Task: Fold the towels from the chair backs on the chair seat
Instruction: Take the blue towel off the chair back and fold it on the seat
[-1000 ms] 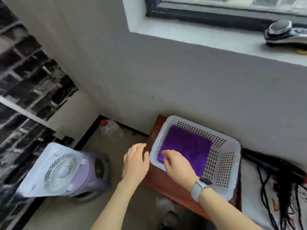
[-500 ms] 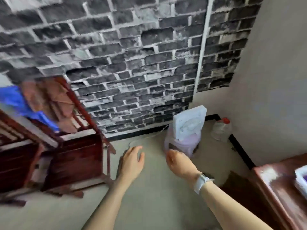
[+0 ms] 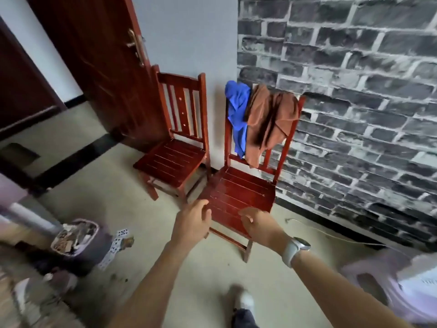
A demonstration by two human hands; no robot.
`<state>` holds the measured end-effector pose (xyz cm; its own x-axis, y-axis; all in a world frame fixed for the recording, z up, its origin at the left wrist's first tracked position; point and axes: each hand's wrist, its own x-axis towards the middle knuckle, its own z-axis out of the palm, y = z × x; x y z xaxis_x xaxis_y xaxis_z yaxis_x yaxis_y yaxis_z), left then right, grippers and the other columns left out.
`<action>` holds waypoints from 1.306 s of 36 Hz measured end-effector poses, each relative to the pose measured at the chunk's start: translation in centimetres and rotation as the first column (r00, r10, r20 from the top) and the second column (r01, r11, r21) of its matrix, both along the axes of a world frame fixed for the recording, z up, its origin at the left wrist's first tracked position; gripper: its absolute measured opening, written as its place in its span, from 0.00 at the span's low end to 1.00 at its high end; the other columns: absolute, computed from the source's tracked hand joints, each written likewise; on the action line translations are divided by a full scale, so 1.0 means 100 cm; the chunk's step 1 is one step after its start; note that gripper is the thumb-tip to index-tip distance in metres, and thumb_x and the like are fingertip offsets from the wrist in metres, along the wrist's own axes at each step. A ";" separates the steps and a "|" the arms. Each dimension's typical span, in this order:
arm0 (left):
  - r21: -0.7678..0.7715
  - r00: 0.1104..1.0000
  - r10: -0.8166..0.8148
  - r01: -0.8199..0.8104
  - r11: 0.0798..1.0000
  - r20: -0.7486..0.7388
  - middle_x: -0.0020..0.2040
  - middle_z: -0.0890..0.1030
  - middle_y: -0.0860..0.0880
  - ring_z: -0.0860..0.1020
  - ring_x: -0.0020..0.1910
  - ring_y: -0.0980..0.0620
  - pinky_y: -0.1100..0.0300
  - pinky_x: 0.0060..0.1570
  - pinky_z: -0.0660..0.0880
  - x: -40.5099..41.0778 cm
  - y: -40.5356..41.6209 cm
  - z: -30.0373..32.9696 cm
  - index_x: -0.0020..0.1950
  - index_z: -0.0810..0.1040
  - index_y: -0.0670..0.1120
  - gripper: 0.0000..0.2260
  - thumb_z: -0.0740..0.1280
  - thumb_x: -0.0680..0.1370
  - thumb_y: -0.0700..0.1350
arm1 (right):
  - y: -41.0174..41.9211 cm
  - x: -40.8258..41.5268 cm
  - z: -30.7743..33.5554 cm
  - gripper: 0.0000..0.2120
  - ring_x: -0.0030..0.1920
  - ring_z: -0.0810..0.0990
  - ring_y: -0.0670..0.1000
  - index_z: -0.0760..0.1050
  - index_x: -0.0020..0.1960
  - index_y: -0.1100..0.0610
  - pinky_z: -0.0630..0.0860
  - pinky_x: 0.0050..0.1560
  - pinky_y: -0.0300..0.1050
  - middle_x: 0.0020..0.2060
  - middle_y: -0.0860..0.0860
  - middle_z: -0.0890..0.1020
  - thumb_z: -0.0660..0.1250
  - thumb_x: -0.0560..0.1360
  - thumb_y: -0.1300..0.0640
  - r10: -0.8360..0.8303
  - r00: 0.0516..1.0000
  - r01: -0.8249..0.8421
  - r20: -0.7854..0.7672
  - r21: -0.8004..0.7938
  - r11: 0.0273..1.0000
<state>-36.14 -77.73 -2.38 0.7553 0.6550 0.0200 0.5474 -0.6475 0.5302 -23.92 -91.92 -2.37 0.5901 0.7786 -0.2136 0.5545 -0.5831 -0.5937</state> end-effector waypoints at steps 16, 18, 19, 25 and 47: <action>0.006 1.000 0.014 -0.014 1.000 0.002 0.59 0.75 0.47 0.71 0.60 0.49 0.59 0.59 0.67 0.173 0.248 0.025 0.64 0.72 0.45 0.14 0.58 0.79 0.45 | 0.257 0.194 -0.014 0.13 0.55 0.78 0.57 0.76 0.59 0.56 0.72 0.53 0.46 0.54 0.55 0.81 0.56 0.78 0.59 -0.086 0.993 0.078 0.084 0.100 0.992; 0.001 1.000 -0.015 0.015 1.000 0.026 0.60 0.75 0.48 0.72 0.61 0.50 0.60 0.59 0.67 0.200 0.267 0.030 0.65 0.71 0.45 0.14 0.58 0.80 0.45 | 0.276 0.221 -0.008 0.14 0.56 0.77 0.56 0.75 0.60 0.56 0.71 0.54 0.45 0.56 0.54 0.80 0.56 0.77 0.59 -0.147 0.985 0.135 0.093 0.120 0.983; -0.009 0.999 -0.030 0.030 1.000 0.033 0.61 0.74 0.48 0.71 0.61 0.51 0.62 0.59 0.66 0.213 0.276 0.031 0.65 0.71 0.46 0.15 0.58 0.80 0.45 | 0.286 0.235 -0.003 0.14 0.56 0.77 0.57 0.75 0.60 0.57 0.72 0.54 0.46 0.55 0.55 0.80 0.56 0.77 0.59 -0.180 0.978 0.164 0.107 0.139 0.977; -0.071 0.990 -0.105 0.111 0.991 0.092 0.62 0.74 0.50 0.71 0.63 0.53 0.67 0.57 0.64 0.287 0.327 0.037 0.66 0.71 0.46 0.15 0.59 0.80 0.44 | 0.341 0.328 0.023 0.16 0.58 0.72 0.63 0.72 0.62 0.62 0.70 0.57 0.54 0.54 0.62 0.76 0.60 0.76 0.59 -0.372 0.871 0.308 0.320 0.233 0.922; -0.332 0.786 -0.342 0.550 0.766 0.514 0.69 0.57 0.60 0.59 0.69 0.62 0.67 0.64 0.59 0.433 0.395 0.039 0.70 0.52 0.62 0.38 0.73 0.69 0.52 | 0.378 0.405 0.100 0.09 0.36 0.75 0.32 0.75 0.51 0.61 0.70 0.43 0.25 0.39 0.48 0.79 0.63 0.73 0.70 -0.560 0.806 0.541 -0.192 0.625 0.564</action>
<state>7.20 -38.22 1.52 0.9489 0.2542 0.1868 -0.0744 -0.3951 0.9156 16.62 -54.13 7.62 0.9480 0.2378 0.2114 0.2751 -0.2789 -0.9201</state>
